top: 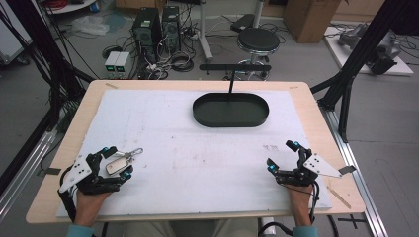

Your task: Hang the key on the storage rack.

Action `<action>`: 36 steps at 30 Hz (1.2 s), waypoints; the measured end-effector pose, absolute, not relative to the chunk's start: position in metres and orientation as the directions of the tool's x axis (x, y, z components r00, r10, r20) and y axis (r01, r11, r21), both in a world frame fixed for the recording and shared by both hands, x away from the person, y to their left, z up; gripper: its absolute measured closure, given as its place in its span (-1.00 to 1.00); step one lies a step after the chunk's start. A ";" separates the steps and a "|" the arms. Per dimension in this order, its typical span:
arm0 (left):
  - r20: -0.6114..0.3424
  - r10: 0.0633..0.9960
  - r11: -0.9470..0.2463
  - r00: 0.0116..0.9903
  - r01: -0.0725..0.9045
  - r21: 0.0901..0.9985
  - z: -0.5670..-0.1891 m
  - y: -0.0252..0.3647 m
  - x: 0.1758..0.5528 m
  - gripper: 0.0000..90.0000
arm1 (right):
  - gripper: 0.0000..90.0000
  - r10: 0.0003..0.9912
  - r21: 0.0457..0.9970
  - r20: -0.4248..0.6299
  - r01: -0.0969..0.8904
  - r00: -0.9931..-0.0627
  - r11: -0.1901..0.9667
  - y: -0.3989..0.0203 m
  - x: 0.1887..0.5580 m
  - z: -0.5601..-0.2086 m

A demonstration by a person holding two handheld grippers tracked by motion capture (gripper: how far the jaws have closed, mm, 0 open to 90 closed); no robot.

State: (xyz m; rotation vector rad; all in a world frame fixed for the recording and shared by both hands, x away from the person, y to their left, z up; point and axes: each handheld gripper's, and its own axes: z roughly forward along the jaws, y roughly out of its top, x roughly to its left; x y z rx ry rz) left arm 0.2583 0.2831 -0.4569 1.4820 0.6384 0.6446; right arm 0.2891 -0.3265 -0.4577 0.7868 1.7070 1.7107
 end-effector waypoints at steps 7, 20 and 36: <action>0.009 0.731 -0.009 0.683 -0.004 1.000 -0.457 0.283 0.258 -0.74 | -0.97 0.760 1.000 -0.009 -0.005 -0.650 0.007 -0.327 0.289 -0.458; -0.025 0.729 0.018 0.684 0.017 1.000 -0.456 0.287 0.259 -0.74 | -0.97 0.766 1.000 -0.012 -0.006 -0.642 0.011 -0.326 0.289 -0.458; 0.053 0.667 -0.189 0.743 0.100 0.977 -0.402 0.318 0.277 -0.74 | -0.97 0.766 1.000 -0.016 -0.010 -0.642 0.013 -0.326 0.288 -0.458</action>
